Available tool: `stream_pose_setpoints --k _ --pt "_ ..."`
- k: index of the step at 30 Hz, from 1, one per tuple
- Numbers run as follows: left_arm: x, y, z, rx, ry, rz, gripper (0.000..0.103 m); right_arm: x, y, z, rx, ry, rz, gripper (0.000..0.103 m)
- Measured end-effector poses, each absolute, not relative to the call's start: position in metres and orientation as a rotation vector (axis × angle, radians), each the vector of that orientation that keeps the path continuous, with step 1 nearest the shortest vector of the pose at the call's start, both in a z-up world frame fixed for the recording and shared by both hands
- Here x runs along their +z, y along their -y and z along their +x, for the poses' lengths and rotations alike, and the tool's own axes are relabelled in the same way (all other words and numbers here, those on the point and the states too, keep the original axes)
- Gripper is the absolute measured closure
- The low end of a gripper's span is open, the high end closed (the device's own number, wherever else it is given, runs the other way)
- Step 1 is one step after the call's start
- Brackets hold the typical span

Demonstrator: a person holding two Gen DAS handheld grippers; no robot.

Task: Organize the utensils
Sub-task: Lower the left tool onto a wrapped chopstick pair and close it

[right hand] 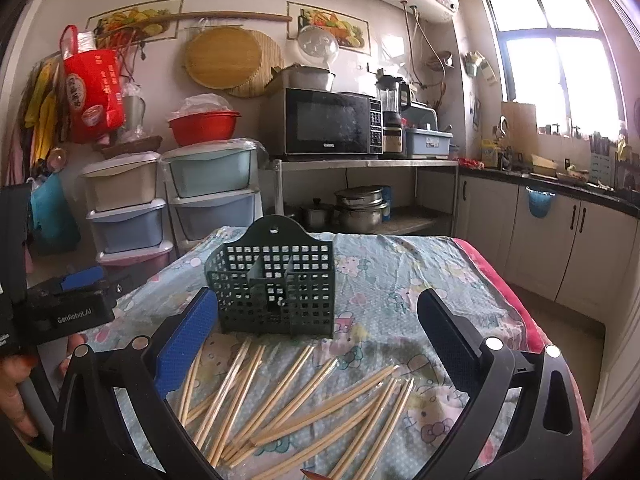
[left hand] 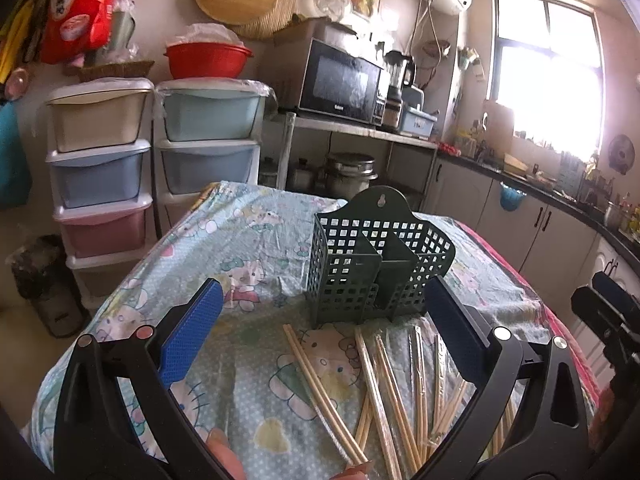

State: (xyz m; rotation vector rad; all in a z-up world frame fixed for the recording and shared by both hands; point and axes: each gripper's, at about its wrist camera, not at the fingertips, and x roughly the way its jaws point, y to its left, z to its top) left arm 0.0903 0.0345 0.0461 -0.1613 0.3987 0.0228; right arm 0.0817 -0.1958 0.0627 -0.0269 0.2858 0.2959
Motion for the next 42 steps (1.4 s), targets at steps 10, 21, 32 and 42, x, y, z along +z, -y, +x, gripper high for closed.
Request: stream_pose_setpoints --k 10,21,32,42 --pt "0.05 -0.028 0.132 0.006 -0.466 -0.127 0.01 0.072 0.211 0.121 0.27 -0.342 -0.003 0.006" --pt "0.034 -0.05 0.187 0.023 -0.643 -0.194 0.01 0.066 0.231 0.174 0.221 -0.47 0.008 0.006" --pt "-0.006 -0.071 0.216 -0.009 -0.819 -0.261 0.011 0.029 0.256 0.221 0.218 -0.679 0.06 0.006" --pt "-0.041 -0.089 0.226 -0.071 -0.97 -0.366 0.049 -0.02 0.256 0.243 0.291 -0.88 0.118 0.051"
